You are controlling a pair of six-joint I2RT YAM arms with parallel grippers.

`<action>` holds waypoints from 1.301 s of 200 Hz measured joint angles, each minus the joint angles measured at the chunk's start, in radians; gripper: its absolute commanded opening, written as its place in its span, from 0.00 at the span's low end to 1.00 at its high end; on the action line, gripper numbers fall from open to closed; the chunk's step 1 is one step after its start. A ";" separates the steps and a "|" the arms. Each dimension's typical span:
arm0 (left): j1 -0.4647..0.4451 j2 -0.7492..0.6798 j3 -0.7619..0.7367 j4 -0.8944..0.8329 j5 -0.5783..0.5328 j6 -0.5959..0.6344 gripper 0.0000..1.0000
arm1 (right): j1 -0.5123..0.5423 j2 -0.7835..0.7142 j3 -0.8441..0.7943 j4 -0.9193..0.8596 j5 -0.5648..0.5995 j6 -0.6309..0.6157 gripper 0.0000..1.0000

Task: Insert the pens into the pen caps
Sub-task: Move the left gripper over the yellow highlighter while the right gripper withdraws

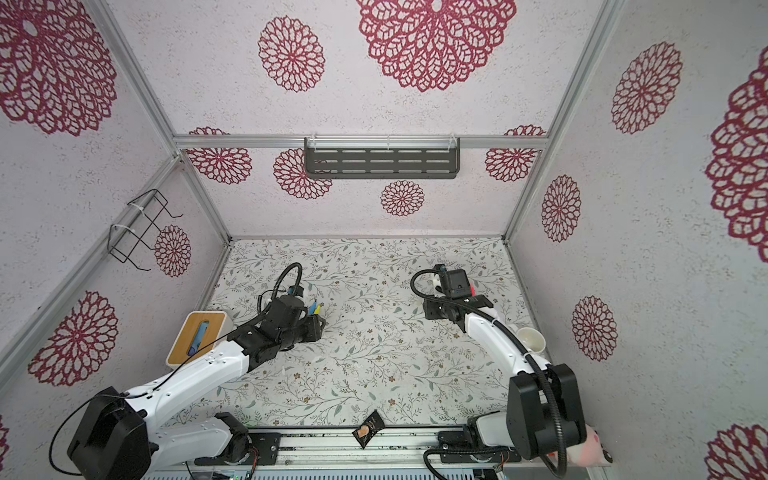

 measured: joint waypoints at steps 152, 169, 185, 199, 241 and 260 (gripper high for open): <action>0.133 0.266 0.089 0.025 0.058 0.047 0.44 | 0.005 -0.164 -0.173 0.109 -0.117 0.116 0.48; 0.140 0.287 0.104 0.025 0.058 0.054 0.43 | 0.006 -0.175 -0.180 0.113 -0.127 0.129 0.48; 0.147 0.305 0.120 0.024 0.056 0.063 0.43 | 0.006 -0.188 -0.191 0.117 -0.133 0.138 0.48; 0.152 0.320 0.133 0.023 0.056 0.069 0.43 | 0.006 -0.198 -0.197 0.117 -0.137 0.140 0.48; 0.161 0.380 0.163 0.020 0.056 0.086 0.42 | 0.006 -0.244 -0.225 0.117 -0.148 0.156 0.49; 0.161 0.394 0.164 0.018 0.055 0.091 0.42 | 0.006 -0.264 -0.238 0.123 -0.154 0.162 0.49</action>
